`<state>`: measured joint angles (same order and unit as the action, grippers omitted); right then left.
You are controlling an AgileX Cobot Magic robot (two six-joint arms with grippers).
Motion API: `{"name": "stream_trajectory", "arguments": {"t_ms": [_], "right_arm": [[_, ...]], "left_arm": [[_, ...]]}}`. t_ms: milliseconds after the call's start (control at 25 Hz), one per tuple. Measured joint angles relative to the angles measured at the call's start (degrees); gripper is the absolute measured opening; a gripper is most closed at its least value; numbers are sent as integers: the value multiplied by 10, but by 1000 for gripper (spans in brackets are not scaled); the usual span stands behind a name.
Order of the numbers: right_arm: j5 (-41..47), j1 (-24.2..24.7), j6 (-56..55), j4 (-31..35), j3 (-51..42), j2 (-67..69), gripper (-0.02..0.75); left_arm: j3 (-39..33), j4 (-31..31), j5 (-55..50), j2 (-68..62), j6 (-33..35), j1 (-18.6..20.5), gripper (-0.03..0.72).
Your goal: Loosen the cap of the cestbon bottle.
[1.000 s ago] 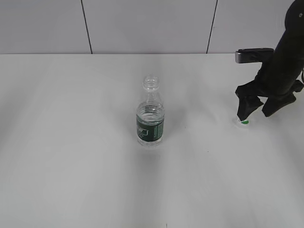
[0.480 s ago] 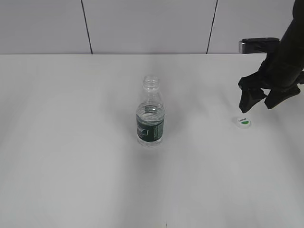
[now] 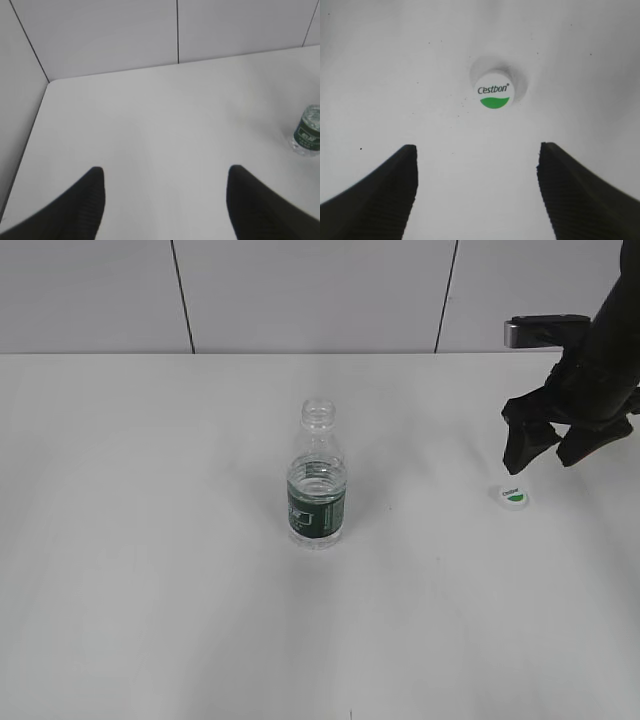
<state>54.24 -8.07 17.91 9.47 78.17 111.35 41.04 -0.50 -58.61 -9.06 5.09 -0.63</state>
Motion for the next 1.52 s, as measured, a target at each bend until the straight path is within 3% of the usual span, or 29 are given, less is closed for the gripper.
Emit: {"name": "stream_trajectory", "arguments": {"t_ms": [280, 760, 1520], "right_arm": [[0, 0, 0, 0, 0, 0, 564], [0, 0, 0, 0, 0, -1, 564], [-10, 0, -5, -30, 1, -61, 564]], "left_arm": [[-47, -1, -19, 88, 0, 0, 459], [-107, -11, -23, 94, 0, 0, 438], [-109, -8, -27, 94, 0, 0, 435]]}}
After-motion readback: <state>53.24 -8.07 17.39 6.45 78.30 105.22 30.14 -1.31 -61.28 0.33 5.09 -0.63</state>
